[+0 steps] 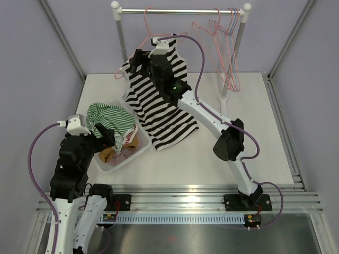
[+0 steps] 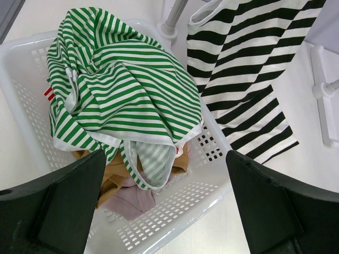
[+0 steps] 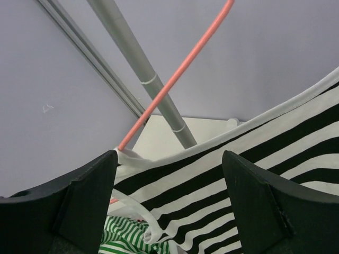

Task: Remove the tank top from the hanger

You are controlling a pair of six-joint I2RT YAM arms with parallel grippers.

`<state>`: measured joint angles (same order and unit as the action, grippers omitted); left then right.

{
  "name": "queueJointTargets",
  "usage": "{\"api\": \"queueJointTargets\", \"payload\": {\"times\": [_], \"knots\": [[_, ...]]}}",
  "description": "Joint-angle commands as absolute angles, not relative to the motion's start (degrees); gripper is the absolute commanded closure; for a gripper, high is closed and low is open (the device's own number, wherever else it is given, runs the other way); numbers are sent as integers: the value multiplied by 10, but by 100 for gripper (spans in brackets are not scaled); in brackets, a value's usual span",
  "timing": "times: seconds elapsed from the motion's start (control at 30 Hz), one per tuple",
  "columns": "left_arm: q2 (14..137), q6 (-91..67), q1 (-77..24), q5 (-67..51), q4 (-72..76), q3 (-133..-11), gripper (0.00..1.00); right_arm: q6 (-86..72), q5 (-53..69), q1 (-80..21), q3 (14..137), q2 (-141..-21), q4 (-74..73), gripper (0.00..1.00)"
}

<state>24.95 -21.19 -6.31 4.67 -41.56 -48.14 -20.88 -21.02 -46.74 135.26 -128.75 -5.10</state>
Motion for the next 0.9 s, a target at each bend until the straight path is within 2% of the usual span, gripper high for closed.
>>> {"api": "queueJointTargets", "payload": {"times": [0.0,0.07,0.27,0.47,0.67,0.8,0.87], "knots": [[252,-207,-66,37,-384,-478,1,-227,-207,-476,1350,-1231,14,13],[253,-207,-66,38,-385,-479,1,-232,-206,-476,1367,-1244,5,13],[255,-207,-66,40,-386,-479,1,-207,-248,-476,1565,-1356,-98,15],[256,-208,-66,49,-390,-481,1,-157,-315,-470,1585,-1398,-76,23],[256,-207,-67,45,-388,-480,1,-182,-291,-444,1605,-1429,-76,32],[254,-207,-67,41,-387,-480,1,-182,-287,-429,1588,-1408,-96,51],[255,-207,-67,38,-386,-479,1,-172,-284,-431,1551,-1388,-93,56]]}}
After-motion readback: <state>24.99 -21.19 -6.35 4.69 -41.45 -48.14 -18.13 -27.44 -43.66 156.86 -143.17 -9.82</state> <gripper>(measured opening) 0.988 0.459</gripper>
